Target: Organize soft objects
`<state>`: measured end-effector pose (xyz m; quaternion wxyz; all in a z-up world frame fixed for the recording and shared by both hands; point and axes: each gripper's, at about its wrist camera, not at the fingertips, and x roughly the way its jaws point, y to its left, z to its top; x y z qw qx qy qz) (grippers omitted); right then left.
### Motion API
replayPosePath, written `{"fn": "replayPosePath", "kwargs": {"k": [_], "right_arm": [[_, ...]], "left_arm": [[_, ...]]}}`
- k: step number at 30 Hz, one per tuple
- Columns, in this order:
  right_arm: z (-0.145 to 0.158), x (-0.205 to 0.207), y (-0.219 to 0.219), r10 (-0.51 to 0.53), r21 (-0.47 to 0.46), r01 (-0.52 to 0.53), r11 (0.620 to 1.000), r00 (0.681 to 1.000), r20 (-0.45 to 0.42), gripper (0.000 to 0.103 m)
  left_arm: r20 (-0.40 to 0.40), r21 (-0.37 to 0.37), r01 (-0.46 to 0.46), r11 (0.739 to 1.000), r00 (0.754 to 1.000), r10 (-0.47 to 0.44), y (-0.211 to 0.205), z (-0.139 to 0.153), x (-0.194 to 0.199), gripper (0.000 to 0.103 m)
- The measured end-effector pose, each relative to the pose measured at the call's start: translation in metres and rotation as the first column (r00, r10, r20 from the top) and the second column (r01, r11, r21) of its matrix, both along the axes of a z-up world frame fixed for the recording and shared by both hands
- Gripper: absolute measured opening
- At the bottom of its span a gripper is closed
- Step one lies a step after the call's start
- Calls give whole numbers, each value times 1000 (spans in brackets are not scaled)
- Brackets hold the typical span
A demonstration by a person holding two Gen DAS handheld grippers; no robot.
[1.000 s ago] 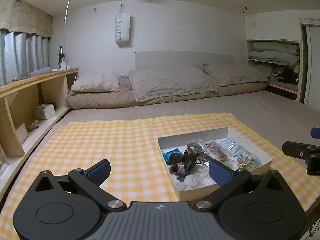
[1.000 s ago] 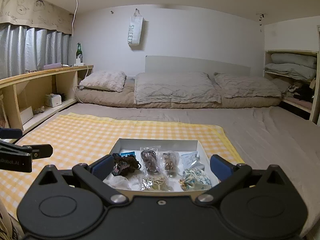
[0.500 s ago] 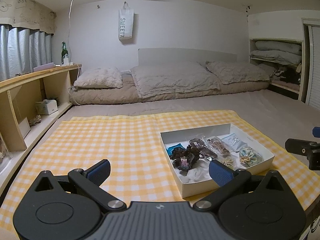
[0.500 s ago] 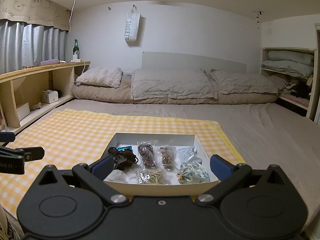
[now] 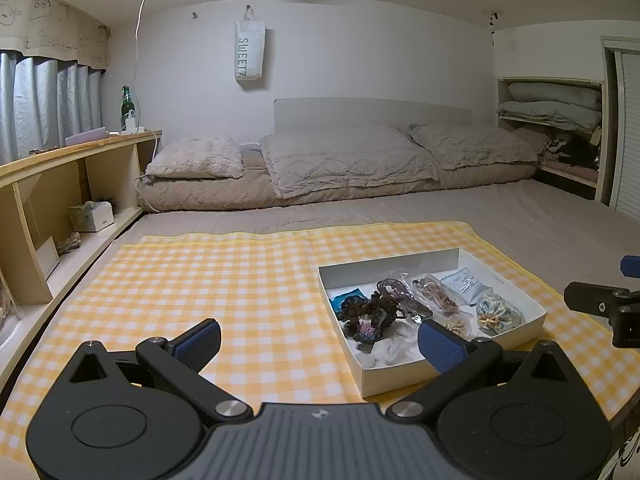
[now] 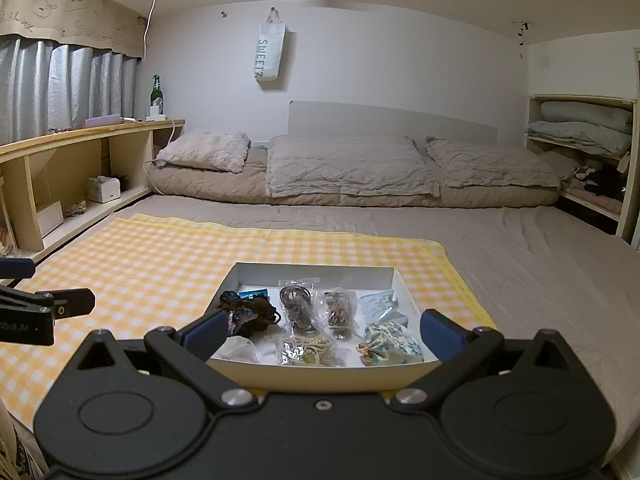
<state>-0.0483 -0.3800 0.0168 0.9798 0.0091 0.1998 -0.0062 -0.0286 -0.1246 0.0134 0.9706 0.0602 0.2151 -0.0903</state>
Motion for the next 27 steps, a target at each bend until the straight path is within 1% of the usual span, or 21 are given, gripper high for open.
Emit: {"fn": "replayPosePath", "kwargs": {"k": [27], "right_arm": [[0,0,1,10,1,-10,1000,1000,-4,103]], "left_arm": [[-1,-1,-1,1000,1000,1,0,1,0,103]]}}
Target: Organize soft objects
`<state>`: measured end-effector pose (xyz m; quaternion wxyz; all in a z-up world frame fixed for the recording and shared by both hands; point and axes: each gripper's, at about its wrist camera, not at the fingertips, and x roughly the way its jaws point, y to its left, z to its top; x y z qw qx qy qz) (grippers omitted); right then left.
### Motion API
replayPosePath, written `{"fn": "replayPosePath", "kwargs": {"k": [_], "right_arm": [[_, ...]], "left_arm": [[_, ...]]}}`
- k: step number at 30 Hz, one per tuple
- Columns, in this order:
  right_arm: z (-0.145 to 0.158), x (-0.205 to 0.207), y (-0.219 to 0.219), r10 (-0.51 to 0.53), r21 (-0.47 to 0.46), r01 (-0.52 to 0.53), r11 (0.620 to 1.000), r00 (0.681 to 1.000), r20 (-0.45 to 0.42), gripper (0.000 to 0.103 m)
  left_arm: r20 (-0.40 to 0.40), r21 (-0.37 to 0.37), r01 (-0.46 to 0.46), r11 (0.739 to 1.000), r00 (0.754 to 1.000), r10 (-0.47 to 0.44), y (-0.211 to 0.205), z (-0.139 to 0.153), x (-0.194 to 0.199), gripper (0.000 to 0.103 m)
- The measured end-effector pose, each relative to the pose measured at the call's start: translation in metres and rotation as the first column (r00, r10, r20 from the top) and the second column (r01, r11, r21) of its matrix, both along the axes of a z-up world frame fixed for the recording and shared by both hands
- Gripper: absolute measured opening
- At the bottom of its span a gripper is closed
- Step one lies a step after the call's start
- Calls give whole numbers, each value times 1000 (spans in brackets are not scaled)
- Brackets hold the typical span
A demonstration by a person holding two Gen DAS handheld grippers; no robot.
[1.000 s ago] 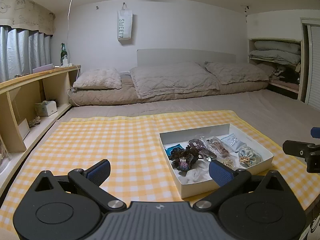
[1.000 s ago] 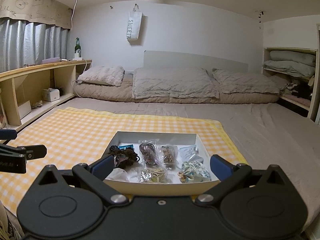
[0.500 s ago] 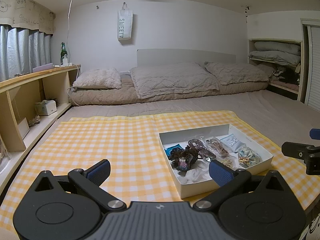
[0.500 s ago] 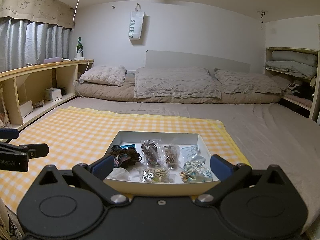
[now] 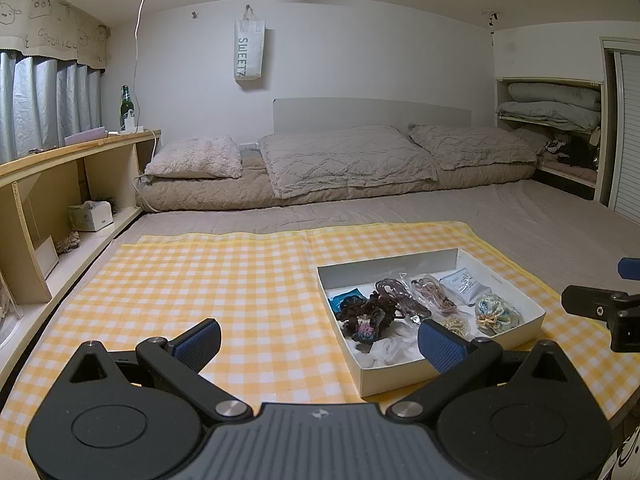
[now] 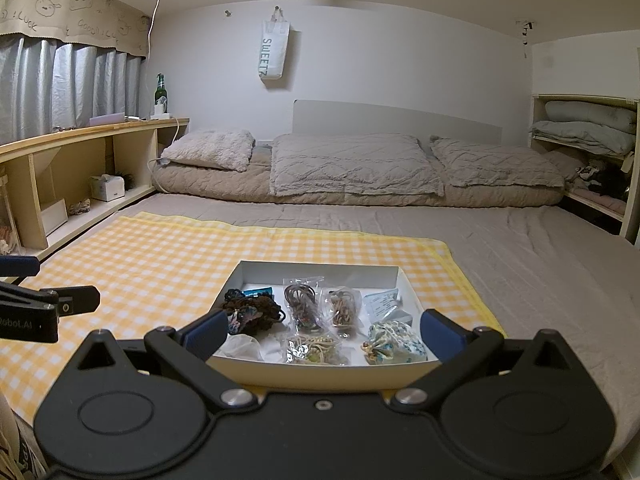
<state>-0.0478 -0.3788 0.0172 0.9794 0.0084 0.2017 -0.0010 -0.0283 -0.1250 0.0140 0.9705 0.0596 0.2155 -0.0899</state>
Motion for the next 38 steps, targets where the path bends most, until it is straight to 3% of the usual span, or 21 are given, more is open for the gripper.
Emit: {"fn": "replayPosePath", "kwargs": {"k": [38], "right_arm": [[0,0,0,1,1,-1,1000,1000,-4,103]], "left_arm": [[-2,-2,-14,1000,1000,14,2,1,0,103]]}}
